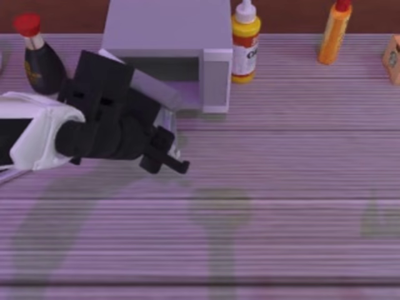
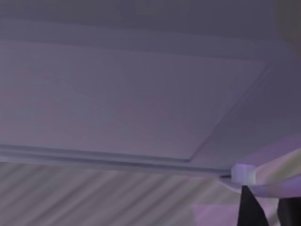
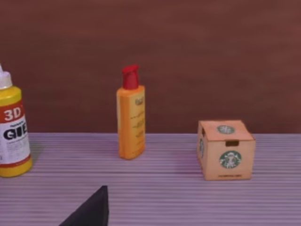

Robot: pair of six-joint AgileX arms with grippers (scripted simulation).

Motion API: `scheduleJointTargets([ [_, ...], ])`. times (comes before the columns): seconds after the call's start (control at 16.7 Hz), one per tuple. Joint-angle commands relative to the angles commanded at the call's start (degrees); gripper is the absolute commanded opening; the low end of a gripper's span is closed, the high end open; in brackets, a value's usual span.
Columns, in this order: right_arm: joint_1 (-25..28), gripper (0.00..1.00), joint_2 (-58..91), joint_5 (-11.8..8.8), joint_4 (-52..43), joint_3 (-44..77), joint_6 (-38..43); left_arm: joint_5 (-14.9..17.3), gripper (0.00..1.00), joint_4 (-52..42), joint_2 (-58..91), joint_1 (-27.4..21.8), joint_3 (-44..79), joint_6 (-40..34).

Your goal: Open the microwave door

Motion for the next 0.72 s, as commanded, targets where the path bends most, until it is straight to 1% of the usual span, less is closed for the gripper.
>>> scheduleJointTargets([
  [0.3, 0.0, 1.00, 0.0, 0.0, 0.0, 0.0, 0.0, 1.4, 0.00, -0.3, -0.7, 1.4, -0.6, 2.6],
  [0.72, 0.0, 1.00, 0.0, 0.0, 0.0, 0.0, 0.0, 1.5, 0.00, -0.3, -0.7, 1.5, -0.6, 2.6],
])
